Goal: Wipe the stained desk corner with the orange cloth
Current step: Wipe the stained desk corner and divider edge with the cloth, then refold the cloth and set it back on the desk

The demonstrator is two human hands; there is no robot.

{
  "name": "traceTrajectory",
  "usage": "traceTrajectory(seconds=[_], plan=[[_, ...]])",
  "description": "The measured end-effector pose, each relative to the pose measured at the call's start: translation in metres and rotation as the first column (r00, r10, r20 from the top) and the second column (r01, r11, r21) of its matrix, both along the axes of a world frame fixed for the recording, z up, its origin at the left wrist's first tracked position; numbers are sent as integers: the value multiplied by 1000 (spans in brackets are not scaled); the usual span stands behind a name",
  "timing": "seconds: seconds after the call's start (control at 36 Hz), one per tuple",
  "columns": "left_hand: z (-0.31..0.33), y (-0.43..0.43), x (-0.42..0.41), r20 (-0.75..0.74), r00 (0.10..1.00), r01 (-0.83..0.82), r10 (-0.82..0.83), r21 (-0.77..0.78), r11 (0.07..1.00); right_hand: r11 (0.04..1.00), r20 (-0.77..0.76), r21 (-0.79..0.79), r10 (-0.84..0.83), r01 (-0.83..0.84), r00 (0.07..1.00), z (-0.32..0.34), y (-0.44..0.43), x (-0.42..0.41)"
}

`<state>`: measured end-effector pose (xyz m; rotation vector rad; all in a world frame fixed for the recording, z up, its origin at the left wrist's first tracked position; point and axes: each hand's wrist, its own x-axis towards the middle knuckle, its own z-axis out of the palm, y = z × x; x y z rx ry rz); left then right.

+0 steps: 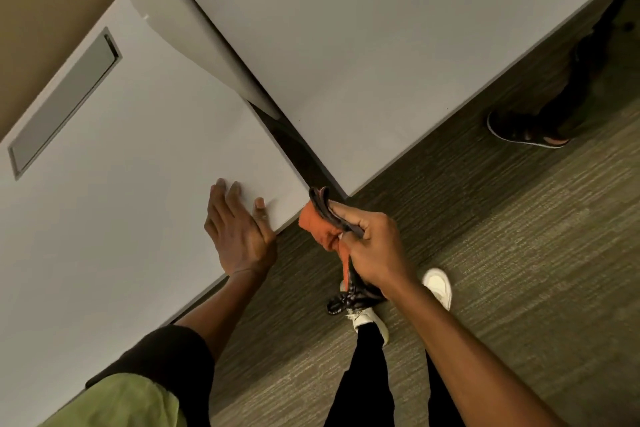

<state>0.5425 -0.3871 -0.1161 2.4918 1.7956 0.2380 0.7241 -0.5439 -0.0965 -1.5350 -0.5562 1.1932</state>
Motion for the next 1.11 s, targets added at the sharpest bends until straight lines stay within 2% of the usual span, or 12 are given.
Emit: traceTrajectory(seconds=[0.06,0.14,0.22,0.31,0.39,0.47,0.58,0.64,0.78,0.94,1.06,1.11], plan=[[-2,1,-1,-6,1000,-6,6,-1,1000,998,-36,-7,-62,62,997,1,0,8],[-2,0,-1,-5,1000,-9,9,-7,1000,987,14,25,-161,160,987,9,14,22],[1,0,0,-10,1000,-9,9,-12,1000,974,231,170,-185,148,955,27,44,35],[5,-3,3,-18,1000,-14,13,-22,1000,946,453,320,-109,-48,885,40,90,36],[7,-4,3,-3,1000,-17,17,-42,999,915,690,255,53,-311,722,44,137,25],[9,-4,4,21,999,-30,31,-55,998,833,829,123,212,-539,517,43,177,17],[7,-3,0,58,998,-23,26,-51,998,777,916,-96,313,-622,250,33,202,9],[4,-1,-2,69,998,-11,14,-44,999,797,909,-98,315,-596,272,25,197,4],[0,1,-6,93,995,-12,16,-47,999,862,854,-6,269,-508,446,22,150,-2],[5,-1,-9,261,964,-27,55,-110,994,869,866,-120,328,-479,378,22,80,-24],[15,-1,-17,508,849,-60,144,-178,982,875,853,-201,377,-440,361,30,56,-45],[18,-4,-30,558,810,-75,179,-203,976,872,848,-250,407,-421,339,36,51,-64]])
